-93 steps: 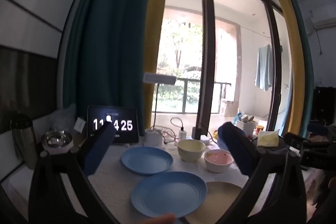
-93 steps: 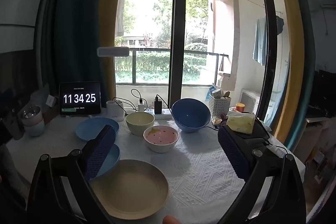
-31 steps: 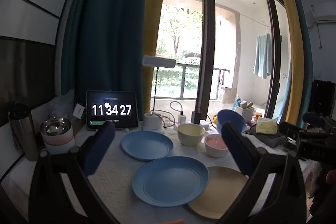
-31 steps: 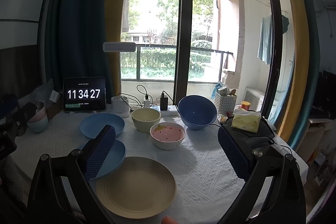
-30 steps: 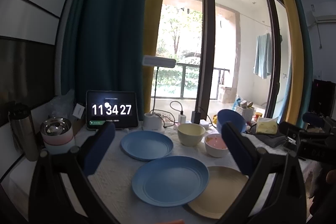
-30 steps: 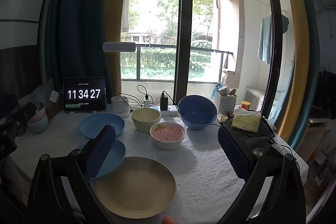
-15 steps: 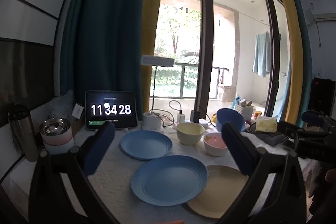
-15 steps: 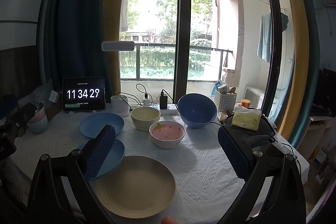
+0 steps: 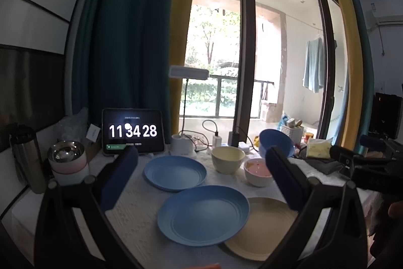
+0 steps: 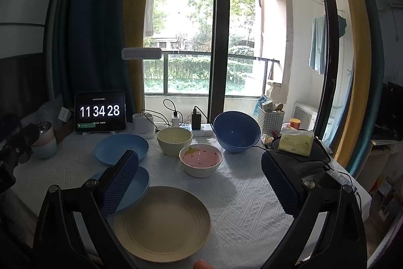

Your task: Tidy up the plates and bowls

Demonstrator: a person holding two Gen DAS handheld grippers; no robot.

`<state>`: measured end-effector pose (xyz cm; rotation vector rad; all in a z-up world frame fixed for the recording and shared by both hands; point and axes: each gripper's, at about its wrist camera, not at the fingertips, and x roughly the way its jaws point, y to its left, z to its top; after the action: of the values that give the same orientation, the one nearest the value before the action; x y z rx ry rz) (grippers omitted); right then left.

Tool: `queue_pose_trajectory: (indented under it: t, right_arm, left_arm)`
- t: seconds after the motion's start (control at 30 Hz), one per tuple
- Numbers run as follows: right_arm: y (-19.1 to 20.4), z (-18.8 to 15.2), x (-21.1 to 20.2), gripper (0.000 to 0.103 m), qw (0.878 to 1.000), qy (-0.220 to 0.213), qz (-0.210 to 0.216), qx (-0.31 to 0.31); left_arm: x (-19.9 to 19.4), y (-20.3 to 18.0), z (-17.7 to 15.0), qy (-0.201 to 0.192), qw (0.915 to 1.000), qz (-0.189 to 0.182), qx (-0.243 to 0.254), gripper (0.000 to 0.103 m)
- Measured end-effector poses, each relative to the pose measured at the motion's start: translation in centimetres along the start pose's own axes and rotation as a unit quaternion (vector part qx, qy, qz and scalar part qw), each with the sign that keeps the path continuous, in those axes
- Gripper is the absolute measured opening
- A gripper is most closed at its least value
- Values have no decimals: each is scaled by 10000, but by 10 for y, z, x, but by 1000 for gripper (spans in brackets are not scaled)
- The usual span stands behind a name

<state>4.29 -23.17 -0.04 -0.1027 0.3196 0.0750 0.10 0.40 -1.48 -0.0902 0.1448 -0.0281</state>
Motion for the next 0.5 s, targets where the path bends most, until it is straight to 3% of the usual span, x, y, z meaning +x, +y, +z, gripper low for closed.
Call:
queue_pose_trajectory:
  t: [0.33,0.5]
  right_arm:
    - [2,-2,16,100,9998,164,68,-31]
    - [1,-5,27,100,9997,221,103,19]
  left_arm:
    - [21,9,-5,311,9993,105,-195,102]
    - [39,10,-17,656,9976,68,-201,102]
